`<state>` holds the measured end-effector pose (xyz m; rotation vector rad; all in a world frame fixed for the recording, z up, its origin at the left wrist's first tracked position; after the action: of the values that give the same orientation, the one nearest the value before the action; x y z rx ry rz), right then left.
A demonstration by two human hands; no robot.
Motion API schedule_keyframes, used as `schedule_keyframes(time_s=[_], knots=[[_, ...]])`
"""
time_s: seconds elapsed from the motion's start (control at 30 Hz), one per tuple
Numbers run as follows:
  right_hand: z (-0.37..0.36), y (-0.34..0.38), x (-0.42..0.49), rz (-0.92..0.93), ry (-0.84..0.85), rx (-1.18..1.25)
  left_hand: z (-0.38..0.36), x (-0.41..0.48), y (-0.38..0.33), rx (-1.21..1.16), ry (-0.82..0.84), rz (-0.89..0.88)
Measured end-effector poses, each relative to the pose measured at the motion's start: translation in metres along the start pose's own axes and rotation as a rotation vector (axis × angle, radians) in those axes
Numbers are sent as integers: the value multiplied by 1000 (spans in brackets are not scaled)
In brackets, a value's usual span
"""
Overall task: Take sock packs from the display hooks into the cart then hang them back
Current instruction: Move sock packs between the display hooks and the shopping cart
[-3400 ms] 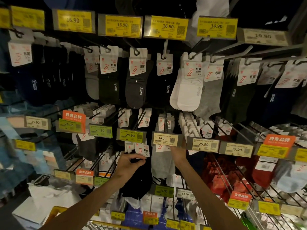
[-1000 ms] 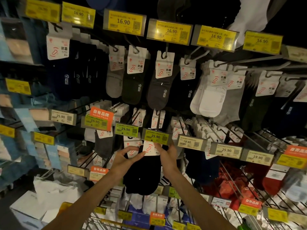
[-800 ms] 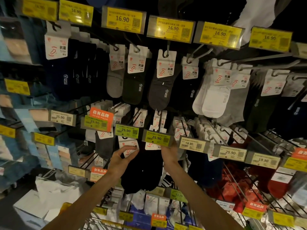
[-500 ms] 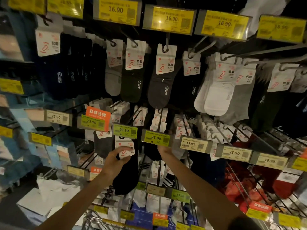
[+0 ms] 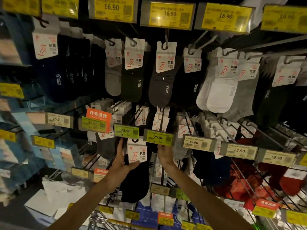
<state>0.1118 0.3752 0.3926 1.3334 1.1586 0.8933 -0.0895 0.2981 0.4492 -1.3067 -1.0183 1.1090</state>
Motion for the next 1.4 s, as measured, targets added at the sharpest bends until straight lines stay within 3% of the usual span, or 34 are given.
schedule_keyframes(time_s=[0.1, 0.23, 0.87, 1.17, 1.4], knots=[[-1, 5, -55, -27, -12, 8, -7, -3, 7, 50, 45, 41], [14, 19, -90, -45, 98, 75, -20, -11, 8, 72, 90, 47], [13, 69, -121, 154, 125, 199, -49, -40, -6, 23, 248, 26], [2, 92, -110, 172, 24, 191, -49, -29, -16, -44, 91, -49], [1, 96, -105, 158, -11, 227, -50, -14, -16, -46, 93, -55]])
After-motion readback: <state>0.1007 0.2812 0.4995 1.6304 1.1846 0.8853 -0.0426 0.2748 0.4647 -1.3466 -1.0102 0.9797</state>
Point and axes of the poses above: each hand's wrist, its own x-axis towards the middle knuckle, its own z-axis out of the back of the hand, y = z × x, the point moved 5 cm from there along x, towards the middle knuckle, and after that the axes turned 5 degrees about x, right-handed, at the moved point
